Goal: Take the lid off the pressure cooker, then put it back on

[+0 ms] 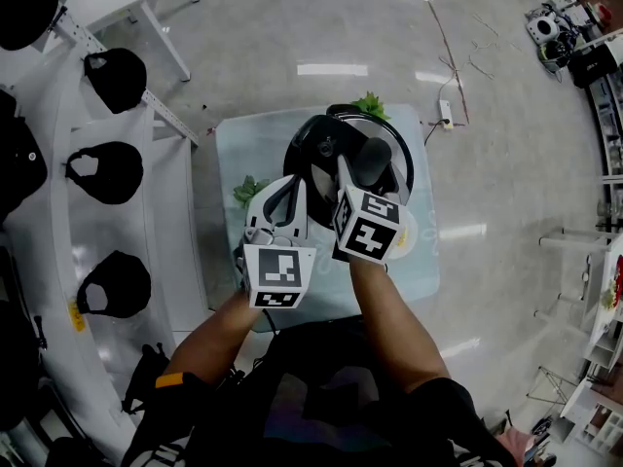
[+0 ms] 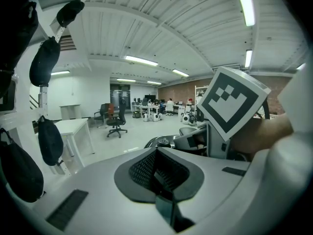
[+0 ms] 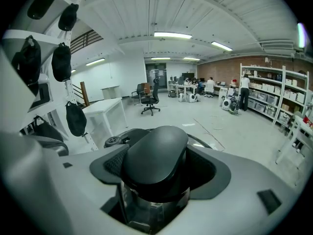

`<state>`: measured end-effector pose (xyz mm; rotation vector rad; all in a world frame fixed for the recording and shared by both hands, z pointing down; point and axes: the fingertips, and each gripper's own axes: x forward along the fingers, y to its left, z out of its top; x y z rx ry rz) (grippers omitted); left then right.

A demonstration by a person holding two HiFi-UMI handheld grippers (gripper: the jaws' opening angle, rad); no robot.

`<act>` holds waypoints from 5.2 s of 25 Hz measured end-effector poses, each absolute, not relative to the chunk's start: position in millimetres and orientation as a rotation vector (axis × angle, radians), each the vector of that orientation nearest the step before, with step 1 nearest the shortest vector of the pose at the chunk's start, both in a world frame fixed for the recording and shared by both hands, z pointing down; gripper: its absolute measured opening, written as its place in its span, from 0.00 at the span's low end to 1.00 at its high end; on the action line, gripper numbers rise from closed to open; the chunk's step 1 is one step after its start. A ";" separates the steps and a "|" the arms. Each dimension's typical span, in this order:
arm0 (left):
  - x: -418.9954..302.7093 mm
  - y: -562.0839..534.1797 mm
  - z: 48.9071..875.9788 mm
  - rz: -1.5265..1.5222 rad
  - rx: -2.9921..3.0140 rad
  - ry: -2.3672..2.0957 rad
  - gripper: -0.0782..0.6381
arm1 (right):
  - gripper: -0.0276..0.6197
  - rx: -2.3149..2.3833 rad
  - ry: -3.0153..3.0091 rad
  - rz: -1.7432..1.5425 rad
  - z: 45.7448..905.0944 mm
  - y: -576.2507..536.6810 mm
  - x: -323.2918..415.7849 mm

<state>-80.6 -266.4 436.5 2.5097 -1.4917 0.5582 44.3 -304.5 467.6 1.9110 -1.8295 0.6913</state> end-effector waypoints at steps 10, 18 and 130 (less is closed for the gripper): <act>-86.5 -262.2 439.0 0.536 2.496 -1.489 0.12 | 0.57 1.700 -1.934 0.602 477.3 -296.0 27.8; -92.5 -258.3 438.5 0.536 2.479 -1.509 0.12 | 0.56 1.699 -1.943 0.591 477.0 -296.5 29.8; -115.4 -207.9 426.9 0.463 2.320 -1.629 0.12 | 0.51 1.921 -1.754 0.765 476.0 -292.5 36.2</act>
